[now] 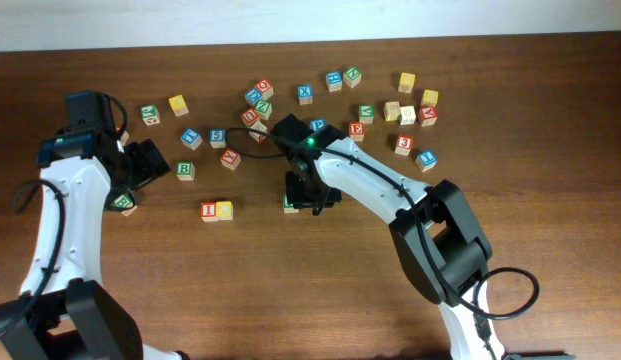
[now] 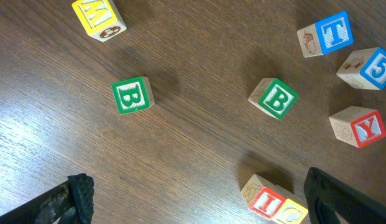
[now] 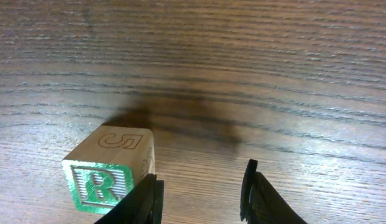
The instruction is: Spell out ICRA
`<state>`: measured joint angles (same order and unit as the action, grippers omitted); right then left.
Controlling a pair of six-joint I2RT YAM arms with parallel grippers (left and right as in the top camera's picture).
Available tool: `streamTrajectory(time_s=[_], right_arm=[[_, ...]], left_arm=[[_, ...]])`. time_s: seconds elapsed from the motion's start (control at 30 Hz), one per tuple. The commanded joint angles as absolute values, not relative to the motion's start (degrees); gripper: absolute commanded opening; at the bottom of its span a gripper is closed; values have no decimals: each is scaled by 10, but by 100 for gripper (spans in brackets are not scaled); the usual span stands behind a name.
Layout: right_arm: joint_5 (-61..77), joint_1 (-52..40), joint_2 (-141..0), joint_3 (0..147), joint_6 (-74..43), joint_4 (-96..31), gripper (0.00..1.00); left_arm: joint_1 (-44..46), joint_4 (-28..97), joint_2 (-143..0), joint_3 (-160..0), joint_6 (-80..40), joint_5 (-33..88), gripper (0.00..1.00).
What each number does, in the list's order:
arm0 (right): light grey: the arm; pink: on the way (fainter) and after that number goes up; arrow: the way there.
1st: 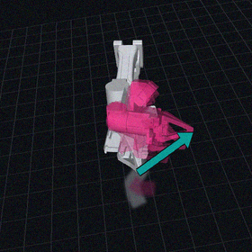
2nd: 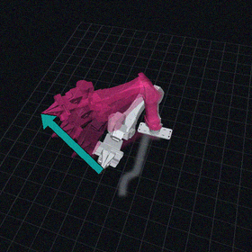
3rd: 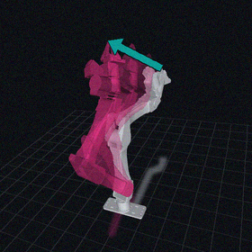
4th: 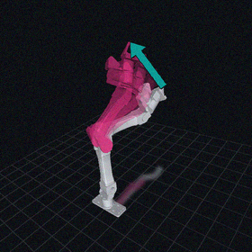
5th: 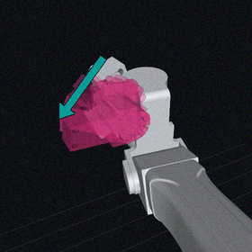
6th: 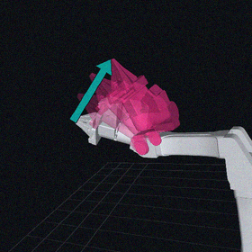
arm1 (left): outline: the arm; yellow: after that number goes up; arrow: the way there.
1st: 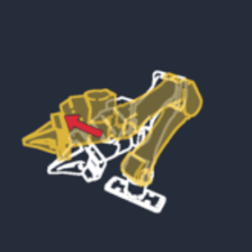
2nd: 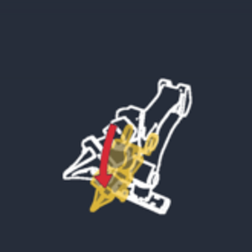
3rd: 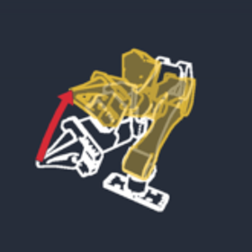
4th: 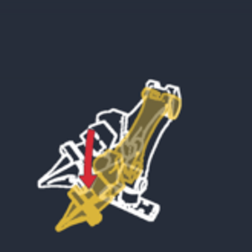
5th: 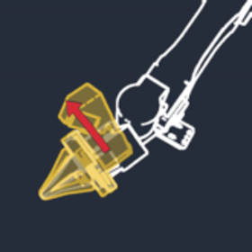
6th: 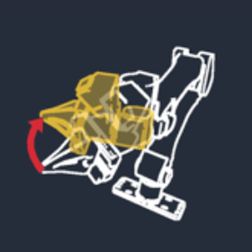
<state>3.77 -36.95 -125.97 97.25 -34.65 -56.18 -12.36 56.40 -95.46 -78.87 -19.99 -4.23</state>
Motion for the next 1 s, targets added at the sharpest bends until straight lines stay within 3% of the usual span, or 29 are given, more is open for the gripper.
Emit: streamTrajectory(time_s=[0.0,0.97], right_arm=[[6,-371,-1269,966,-350,-561,34],[13,-371,-1269,966,-350,-535,24]], left_arm=[[-125,564,-953,-790,-203,-38,99],[-125,564,-953,-790,-203,-38,99]])
